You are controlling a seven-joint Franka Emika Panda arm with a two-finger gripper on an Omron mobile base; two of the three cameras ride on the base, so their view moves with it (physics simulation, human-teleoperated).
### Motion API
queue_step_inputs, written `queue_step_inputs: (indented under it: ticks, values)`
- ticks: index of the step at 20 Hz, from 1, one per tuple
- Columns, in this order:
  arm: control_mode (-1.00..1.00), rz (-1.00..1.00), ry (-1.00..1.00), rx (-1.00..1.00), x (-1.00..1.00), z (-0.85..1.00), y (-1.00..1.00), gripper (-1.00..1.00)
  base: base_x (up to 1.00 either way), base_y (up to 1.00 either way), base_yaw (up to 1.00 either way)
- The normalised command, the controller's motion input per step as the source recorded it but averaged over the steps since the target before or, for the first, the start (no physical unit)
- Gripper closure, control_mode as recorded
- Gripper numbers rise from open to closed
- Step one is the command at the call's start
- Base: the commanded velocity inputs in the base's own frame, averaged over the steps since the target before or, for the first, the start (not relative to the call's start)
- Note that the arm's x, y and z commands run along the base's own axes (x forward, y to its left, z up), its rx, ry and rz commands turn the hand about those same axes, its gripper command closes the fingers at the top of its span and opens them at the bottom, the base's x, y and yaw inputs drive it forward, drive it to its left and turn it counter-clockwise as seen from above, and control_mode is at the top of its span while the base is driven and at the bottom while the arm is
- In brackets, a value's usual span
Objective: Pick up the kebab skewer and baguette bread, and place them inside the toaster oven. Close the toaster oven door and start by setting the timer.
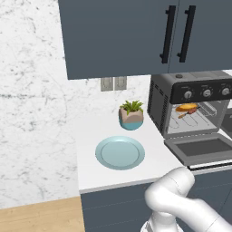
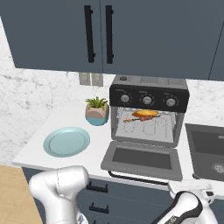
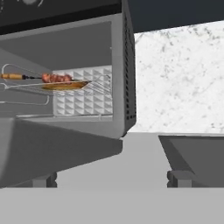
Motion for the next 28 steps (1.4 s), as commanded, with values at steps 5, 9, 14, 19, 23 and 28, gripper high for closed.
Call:
queue_step_inputs:
  ticks: [5, 9, 14, 19, 23, 28]
  values:
    - [-1.00, 0.03, -0.15, 0.03, 0.03, 0.21, 0.00, -1.00, 0.00, 0.00, 0.00]
    - [-1.00, 0.02, -0.15, 0.05, 0.19, 0.35, 0.00, -1.00, 0.00, 0.00, 0.00]
    - [-1.00, 0.01, -0.11, 0.06, 0.23, 0.54, 0.00, -1.00, 0.00, 0.00, 0.00]
    - [-1.00, 0.00, -0.03, 0.03, 0.15, 0.63, 0.00, -1.00, 0.00, 0.00, 0.00]
    - [-1.00, 0.00, -0.02, 0.02, 0.20, 0.71, 0.00, -1.00, 0.00, 0.00, 0.00]
    - [-1.00, 0.00, -0.06, 0.03, 0.21, 0.79, 0.00, -1.00, 0.00, 0.00, 0.00]
